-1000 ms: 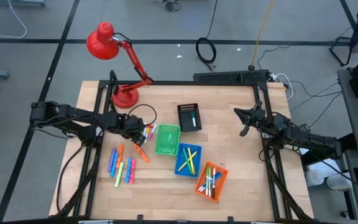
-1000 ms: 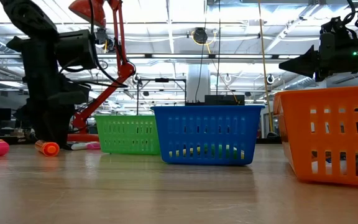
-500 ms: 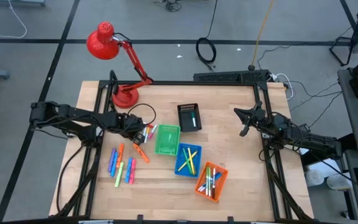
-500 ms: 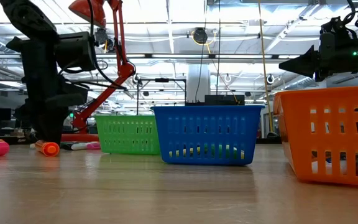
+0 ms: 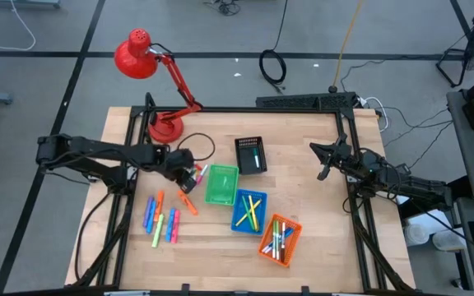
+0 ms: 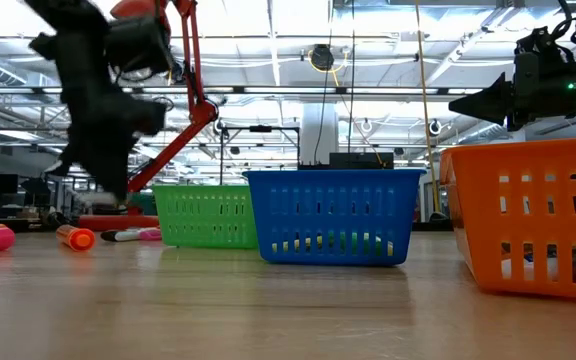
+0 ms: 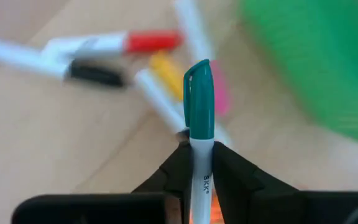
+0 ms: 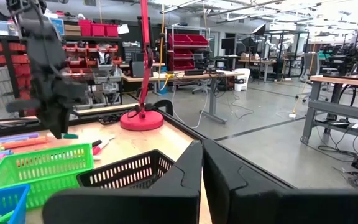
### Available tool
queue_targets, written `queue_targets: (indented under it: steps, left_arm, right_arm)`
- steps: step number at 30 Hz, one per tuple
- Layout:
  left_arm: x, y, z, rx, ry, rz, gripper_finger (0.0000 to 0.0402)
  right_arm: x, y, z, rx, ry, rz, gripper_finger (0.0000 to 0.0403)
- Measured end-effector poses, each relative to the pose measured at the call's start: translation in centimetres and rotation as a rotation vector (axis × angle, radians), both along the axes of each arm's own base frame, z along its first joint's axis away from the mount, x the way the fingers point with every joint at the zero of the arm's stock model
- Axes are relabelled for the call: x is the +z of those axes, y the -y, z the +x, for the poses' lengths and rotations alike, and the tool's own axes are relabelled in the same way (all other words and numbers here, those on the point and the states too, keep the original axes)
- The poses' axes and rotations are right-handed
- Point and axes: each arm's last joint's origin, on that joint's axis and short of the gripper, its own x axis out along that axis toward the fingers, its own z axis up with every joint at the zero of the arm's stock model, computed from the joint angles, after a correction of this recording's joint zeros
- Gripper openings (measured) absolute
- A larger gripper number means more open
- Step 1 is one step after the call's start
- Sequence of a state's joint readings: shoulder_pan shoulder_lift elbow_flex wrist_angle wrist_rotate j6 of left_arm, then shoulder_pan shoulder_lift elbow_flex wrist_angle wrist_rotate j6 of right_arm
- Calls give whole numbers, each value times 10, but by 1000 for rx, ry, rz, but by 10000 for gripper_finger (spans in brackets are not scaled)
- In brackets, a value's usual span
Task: Pick & Place Markers
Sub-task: Put the green and white highlighter pen into the black basket
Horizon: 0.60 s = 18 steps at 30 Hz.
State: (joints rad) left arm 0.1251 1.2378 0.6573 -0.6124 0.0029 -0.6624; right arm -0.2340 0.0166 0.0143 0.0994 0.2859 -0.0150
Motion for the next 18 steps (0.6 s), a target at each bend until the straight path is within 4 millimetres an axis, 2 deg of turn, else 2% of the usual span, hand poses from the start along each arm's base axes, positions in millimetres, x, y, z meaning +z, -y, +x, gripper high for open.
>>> queue_targets:
  steps: [4, 9, 12, 18]
  left_arm:
    - [26, -2, 17, -68, 112, 80, 35]
    - [63, -11, 40, -148, 346, 207, 35]
    - [80, -17, 51, -193, 430, 274, 41]
    - [94, -37, 81, -233, 435, 339, 36]
  right_arm:
    - [0, 0, 0, 0, 1, 0, 0]
    - [0, 0, 0, 0, 1, 0, 0]
    - [0, 0, 0, 0, 1, 0, 0]
    - [0, 0, 0, 0, 0, 0, 0]
